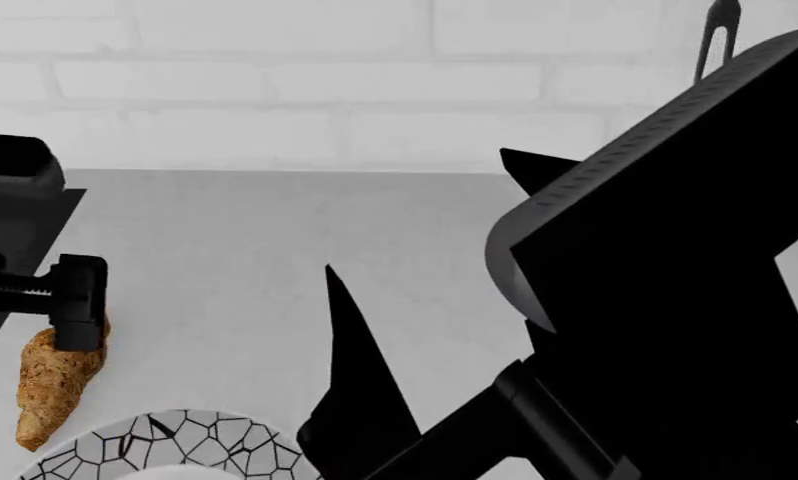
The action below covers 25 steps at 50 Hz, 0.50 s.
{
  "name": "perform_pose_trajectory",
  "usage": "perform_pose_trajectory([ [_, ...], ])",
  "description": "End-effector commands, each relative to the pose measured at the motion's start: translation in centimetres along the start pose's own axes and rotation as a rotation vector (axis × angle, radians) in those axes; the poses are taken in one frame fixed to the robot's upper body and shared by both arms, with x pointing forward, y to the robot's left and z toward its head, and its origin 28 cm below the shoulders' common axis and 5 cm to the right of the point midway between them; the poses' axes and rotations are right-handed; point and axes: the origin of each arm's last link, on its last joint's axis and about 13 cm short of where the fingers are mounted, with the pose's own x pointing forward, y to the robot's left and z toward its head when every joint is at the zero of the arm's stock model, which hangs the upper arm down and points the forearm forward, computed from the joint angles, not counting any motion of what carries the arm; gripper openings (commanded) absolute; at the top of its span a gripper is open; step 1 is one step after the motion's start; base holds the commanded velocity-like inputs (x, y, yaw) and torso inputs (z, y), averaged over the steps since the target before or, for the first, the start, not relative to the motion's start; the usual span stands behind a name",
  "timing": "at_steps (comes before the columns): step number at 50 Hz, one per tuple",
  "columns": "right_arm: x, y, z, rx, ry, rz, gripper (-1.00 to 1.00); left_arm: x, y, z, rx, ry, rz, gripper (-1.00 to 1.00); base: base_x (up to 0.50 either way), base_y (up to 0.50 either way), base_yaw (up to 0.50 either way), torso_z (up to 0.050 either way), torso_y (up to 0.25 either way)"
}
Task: Place the pastries on the plates.
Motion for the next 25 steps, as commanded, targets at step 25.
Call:
perform_pose_trajectory([
  [25, -0.4, 0.1, 0.7, 0.018, -0.018, 0.034, 1.0, 3.0, -0.8, -2.2, -0.025, 0.084, -0.008, 1.0, 0.0, 0.0, 0.0, 0.0, 0.0],
])
